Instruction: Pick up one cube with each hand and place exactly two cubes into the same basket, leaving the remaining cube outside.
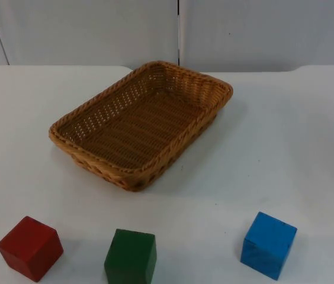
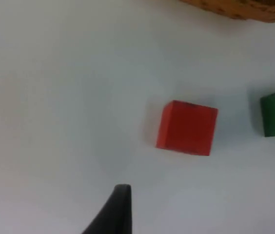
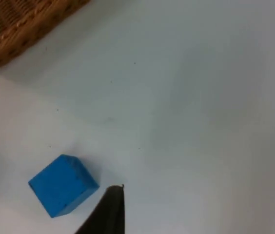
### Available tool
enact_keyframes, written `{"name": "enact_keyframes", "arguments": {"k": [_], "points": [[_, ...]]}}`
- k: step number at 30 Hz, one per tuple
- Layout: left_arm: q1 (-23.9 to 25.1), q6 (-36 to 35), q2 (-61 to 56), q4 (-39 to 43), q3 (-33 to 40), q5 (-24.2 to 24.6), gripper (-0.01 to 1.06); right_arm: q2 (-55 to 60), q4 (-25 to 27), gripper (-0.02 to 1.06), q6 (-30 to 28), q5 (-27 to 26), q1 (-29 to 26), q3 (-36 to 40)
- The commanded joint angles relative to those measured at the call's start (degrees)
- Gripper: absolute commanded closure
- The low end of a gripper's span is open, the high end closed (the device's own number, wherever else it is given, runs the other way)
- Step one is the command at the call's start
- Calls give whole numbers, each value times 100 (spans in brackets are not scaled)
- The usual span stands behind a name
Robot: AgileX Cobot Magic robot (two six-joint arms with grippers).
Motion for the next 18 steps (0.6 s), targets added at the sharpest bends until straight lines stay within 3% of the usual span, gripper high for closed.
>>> {"name": "enact_keyframes", "arguments": {"k": [1, 12, 18], "points": [[11, 430, 98, -393, -38, -20, 0, 62, 101, -1, -201, -35, 202, -43], [-13, 713, 203, -800, -38, -20, 0, 653, -344, -1, -334, -507, 2033, -43], [-508, 692, 203, -729, -38, -231, 0, 1060, -354, -1, -295, -657, 2637, -43]]}}
